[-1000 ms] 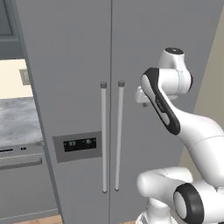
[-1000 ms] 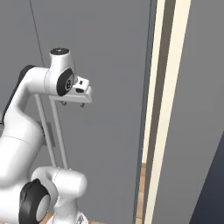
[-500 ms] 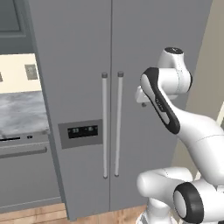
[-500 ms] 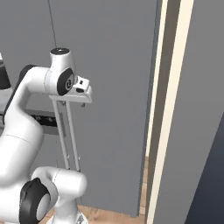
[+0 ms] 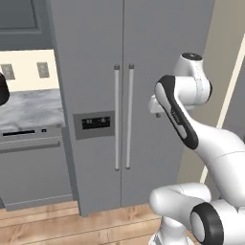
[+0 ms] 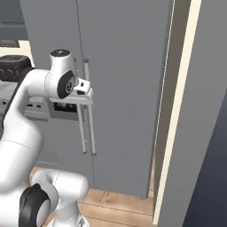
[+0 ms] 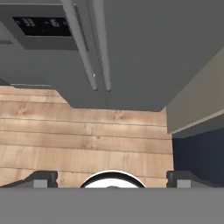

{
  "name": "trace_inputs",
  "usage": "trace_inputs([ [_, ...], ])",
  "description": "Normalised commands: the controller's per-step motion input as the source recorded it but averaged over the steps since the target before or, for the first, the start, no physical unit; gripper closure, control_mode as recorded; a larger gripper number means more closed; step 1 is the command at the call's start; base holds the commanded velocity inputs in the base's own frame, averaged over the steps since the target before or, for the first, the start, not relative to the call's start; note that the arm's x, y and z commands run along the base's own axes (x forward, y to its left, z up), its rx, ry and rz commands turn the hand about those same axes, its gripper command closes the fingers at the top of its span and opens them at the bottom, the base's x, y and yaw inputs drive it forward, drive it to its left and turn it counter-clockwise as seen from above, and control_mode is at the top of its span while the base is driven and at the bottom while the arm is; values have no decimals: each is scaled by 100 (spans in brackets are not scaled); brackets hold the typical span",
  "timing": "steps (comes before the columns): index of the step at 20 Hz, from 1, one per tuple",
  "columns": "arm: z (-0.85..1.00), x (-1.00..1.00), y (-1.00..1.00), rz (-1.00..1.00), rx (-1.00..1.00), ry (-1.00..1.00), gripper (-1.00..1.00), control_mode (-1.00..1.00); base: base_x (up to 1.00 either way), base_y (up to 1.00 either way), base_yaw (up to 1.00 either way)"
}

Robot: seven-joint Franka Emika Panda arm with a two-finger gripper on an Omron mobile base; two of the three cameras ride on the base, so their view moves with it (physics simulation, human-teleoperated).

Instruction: Open the fridge, grab two sodas, and place both sodas inside the bowl with ice on the dining counter.

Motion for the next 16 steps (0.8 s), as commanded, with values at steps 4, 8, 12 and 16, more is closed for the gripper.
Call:
trace_inputs([
  [4, 0, 0, 0, 0, 0, 0, -100, 100, 0, 57, 0],
  [8, 0, 0, 0, 0, 0, 0, -100, 100, 0, 39, -1],
  [12, 0, 0, 0, 0, 0, 0, -100, 100, -2, 7, -4],
  [16, 0, 0, 0, 0, 0, 0, -100, 100, -6, 0, -5],
])
